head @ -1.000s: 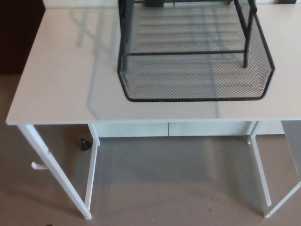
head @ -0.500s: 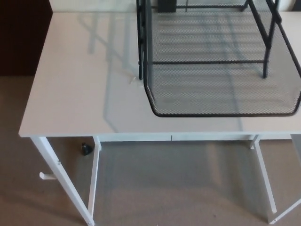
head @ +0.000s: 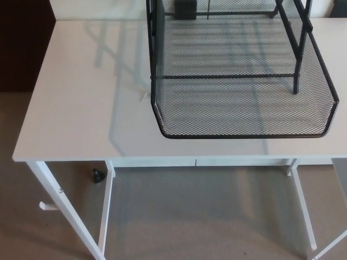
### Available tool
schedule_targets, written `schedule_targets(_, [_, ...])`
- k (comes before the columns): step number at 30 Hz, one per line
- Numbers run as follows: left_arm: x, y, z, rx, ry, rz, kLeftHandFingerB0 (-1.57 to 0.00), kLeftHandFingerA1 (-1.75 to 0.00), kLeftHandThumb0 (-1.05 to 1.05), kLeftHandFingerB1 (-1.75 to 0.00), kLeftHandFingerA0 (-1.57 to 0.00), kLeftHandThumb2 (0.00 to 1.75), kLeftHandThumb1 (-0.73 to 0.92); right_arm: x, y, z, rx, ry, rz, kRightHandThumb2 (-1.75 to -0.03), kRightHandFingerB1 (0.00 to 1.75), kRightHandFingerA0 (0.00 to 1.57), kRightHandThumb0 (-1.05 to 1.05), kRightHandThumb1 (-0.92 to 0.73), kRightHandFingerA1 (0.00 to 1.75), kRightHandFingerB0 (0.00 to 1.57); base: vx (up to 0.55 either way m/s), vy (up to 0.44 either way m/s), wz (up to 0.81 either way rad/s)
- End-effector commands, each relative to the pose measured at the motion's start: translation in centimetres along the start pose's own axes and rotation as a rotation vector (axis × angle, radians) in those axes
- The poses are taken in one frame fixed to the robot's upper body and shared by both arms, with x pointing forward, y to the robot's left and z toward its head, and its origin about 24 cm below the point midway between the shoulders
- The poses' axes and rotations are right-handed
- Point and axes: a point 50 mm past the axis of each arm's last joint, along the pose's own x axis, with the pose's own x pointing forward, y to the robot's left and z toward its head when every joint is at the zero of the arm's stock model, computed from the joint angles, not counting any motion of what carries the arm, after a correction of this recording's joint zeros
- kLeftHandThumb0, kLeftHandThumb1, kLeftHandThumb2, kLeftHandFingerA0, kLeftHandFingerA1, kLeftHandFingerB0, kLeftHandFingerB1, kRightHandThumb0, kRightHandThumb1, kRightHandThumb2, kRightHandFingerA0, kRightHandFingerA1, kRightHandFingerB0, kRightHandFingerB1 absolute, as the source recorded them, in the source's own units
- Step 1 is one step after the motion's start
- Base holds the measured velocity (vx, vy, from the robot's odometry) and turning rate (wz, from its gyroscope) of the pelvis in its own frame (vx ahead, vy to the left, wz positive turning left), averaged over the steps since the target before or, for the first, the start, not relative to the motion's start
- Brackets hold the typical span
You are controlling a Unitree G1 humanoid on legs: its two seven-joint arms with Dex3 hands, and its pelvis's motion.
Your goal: The robot walk towards a table in front and then pushes a layer of a file tray back to its original position using its right hand
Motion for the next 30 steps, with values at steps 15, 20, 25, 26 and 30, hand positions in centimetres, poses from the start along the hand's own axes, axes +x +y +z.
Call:
schedule_targets(15, [0.5, 3.0, 0.9, 0.0, 0.025, 0.012, -0.2, -0.37, -0.17, -0.33, -0.22, 0.6, 0.61, -4.2, 2.6, 4.9, 0.015, -0.383, 0.062, -0.99, 0.54, 0.4, 0.19, -0.68, 0.63, 0.19, 0.0, 0.0, 0.0])
schedule_targets(20, [0.4, 2.9, 0.8, 0.001, 0.026, 0.016, -0.21, -0.38, -0.17, -0.34, -0.25, 0.6, 0.61, -6.1, 2.7, 7.4, 0.047, -0.494, 0.084, -0.99, 0.55, 0.43, 0.18, -0.67, 0.65, 0.21, 0.0, 0.0, 0.0])
schedule_targets(25, [0.4, 2.9, 0.6, 0.012, 0.029, 0.01, -0.2, -0.38, -0.17, -0.34, -0.24, 0.6, 0.62, -8.5, 2.9, 10.6, 0.049, -0.642, 0.114, -0.65, 0.56, 0.48, 0.19, -0.87, 0.63, 0.28, 0.0, 0.0, 0.0])
schedule_targets(26, [0.4, 2.9, 0.6, 0.013, 0.029, 0.009, -0.2, -0.38, -0.17, -0.34, -0.24, 0.6, 0.62, -9.2, 2.9, 11.5, 0.053, -0.68, 0.126, -0.65, 0.56, 0.49, 0.16, -0.87, 0.64, 0.28, 0.0, 0.0, 0.0])
schedule_targets(30, [0.4, 2.9, 0.6, 0.006, 0.034, 0.014, -0.2, -0.38, -0.17, -0.34, -0.24, 0.6, 0.61, -11.6, 3.1, 14.4, 0.008, -0.81, 0.134, -0.71, 0.6, 0.5, 0.15, -0.79, 0.67, 0.3, 0.0, 0.0, 0.0])
